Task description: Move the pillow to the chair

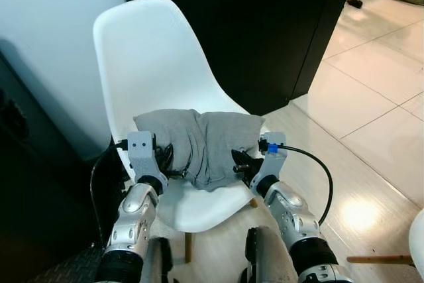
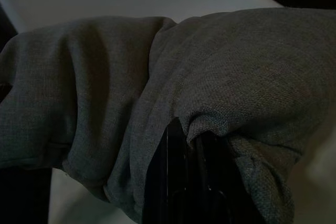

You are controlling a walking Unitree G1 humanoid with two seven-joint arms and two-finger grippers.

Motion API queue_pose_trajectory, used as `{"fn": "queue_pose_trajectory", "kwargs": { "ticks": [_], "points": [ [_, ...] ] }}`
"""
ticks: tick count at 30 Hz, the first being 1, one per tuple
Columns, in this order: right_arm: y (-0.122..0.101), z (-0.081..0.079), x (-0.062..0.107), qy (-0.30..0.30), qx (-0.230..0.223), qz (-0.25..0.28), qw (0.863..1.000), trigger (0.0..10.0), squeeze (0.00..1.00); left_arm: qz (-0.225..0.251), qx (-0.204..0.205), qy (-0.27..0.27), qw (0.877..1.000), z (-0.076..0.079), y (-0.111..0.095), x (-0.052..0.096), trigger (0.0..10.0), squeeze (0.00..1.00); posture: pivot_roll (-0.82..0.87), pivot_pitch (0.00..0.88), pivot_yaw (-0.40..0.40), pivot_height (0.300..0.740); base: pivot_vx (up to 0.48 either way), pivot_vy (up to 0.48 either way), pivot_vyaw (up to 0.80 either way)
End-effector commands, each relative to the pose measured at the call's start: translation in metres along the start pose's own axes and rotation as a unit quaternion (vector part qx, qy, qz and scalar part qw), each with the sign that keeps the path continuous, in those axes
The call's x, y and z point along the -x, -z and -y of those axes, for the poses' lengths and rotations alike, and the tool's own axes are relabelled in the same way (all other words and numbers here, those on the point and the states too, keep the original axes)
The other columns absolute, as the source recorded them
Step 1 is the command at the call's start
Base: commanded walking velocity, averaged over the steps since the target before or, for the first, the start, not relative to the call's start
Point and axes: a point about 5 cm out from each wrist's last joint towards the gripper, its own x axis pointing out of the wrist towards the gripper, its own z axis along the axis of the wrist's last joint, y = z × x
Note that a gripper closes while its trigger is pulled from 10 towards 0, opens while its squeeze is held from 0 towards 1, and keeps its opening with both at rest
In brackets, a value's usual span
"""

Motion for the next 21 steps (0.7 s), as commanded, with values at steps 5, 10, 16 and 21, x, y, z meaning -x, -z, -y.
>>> {"fn": "queue_pose_trajectory", "kwargs": {
  "ticks": [5, 10, 16, 21],
  "points": [
    [-0.014, -0.028, -0.02, -0.066, -0.003, 0.027, 0.997, 10.0, 0.0, 0.019, 0.007, 0.036, 0.999, 0.017, -0.006, -0.007, 10.0, 0.0, 0.01, 0.254, 0.022, 0.59, 0.0, 0.0, 0.0],
    [-0.024, -0.033, -0.031, -0.065, 0.01, 0.031, 0.997, 10.0, 0.0, 0.026, -0.014, -0.015, 0.999, 0.001, -0.012, -0.011, 10.0, 0.0, 0.01, 0.281, 0.02, 0.59, 0.0, 0.0, 0.0],
    [-0.024, -0.021, -0.036, -0.007, 0.065, 0.0, 0.998, 10.0, 0.0, -0.02, -0.031, -0.08, 0.996, -0.022, 0.006, 0.0, 10.0, 0.0, 0.01, 0.295, 0.017, 0.59, 0.0, 0.0, 0.0],
    [-0.015, -0.005, -0.029, 0.036, 0.077, -0.024, 0.996, 10.0, 0.0, -0.046, -0.023, -0.105, 0.993, -0.027, 0.022, 0.015, 10.0, 0.0, 0.01, 0.297, 0.021, 0.59, 0.0, 0.0, 0.0]
  ]
}}
